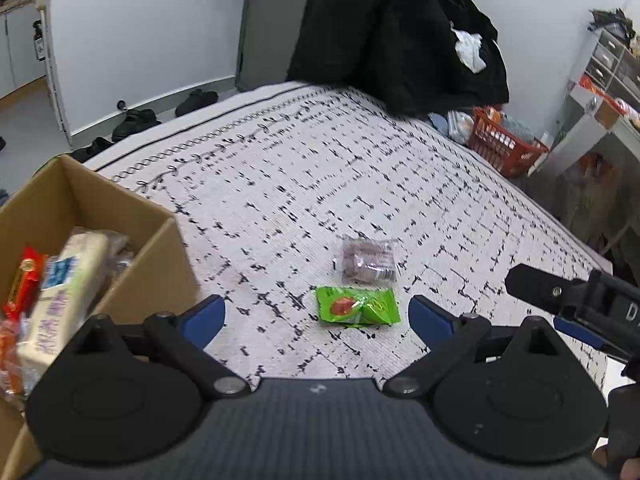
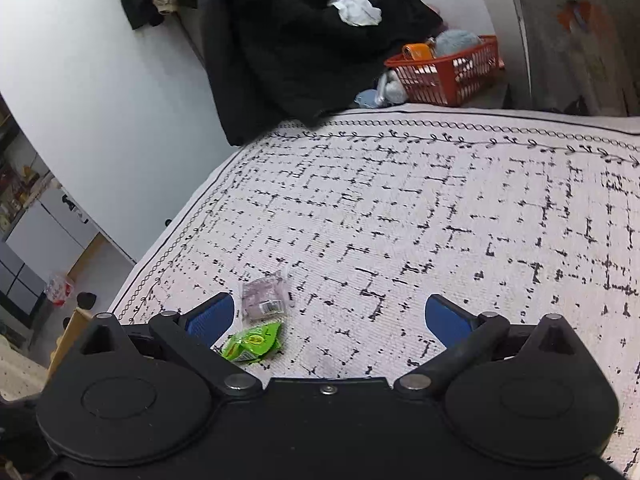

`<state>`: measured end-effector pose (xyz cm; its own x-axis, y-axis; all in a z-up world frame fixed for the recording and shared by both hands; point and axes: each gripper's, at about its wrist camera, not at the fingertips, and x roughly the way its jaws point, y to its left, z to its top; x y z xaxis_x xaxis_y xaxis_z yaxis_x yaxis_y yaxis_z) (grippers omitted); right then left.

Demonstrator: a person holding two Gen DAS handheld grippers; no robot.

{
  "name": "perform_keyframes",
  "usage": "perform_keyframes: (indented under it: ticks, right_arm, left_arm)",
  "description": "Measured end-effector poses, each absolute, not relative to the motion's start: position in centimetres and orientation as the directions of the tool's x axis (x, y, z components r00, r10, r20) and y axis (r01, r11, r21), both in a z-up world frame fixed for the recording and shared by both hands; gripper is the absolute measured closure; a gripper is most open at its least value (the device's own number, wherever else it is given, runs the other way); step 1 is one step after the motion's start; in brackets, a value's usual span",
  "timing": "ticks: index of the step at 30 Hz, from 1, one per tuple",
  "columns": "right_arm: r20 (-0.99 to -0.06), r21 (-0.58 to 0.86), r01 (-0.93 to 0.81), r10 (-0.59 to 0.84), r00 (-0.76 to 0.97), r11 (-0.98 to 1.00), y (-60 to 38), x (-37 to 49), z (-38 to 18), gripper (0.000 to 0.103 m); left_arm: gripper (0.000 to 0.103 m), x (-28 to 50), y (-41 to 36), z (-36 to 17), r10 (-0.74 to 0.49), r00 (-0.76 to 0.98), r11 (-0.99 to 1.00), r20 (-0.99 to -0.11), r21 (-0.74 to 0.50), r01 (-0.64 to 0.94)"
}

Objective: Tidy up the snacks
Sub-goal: 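Withdraw both tools from the box toward the green and clear packets, then grasp the clear purple-filled packet with the right tool while the left tool grasps the green packet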

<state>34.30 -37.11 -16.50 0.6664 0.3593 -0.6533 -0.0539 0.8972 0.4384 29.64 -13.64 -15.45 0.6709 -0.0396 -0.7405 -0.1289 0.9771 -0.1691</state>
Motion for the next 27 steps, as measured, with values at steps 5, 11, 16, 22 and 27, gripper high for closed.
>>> perform_keyframes:
  ticks: [5, 11, 16, 22, 27]
  right_arm:
    - [-0.658, 0.452, -0.038, 0.361, 0.661, 0.891, -37.5, 34.4, -17.0, 0.0]
    - [-0.672, 0.455, -0.031, 0.366, 0.644, 0.89, -37.3, 34.8, -17.7, 0.0]
    - [-0.687, 0.452, -0.021, 0.363, 0.63, 0.892, -37.2, 35.3, -18.3, 0.0]
    - [-0.7, 0.449, -0.006, 0.355, 0.62, 0.894, -37.0, 35.9, -18.9, 0.0]
    - [-0.71, 0.445, 0.013, 0.344, 0.615, 0.895, -37.3, 36.3, -19.5, 0.0]
  left_arm:
    - [0.008, 30.7, -14.3, -17.1, -0.034, 0.653, 0.983, -0.756, -0.142, -0.114]
    - [0.011, 32.2, -14.7, -19.6, -0.008, 0.618, 0.991, -0.786, -0.087, -0.098]
    - [0.011, 33.3, -14.8, -21.2, 0.004, 0.597, 0.994, -0.802, -0.065, -0.093]
    - [0.011, 34.6, -15.4, -22.0, 0.012, 0.616, 0.997, -0.787, -0.038, -0.067]
    - [0.011, 35.2, -16.2, -22.1, -0.014, 0.654, 0.999, -0.756, -0.032, -0.015]
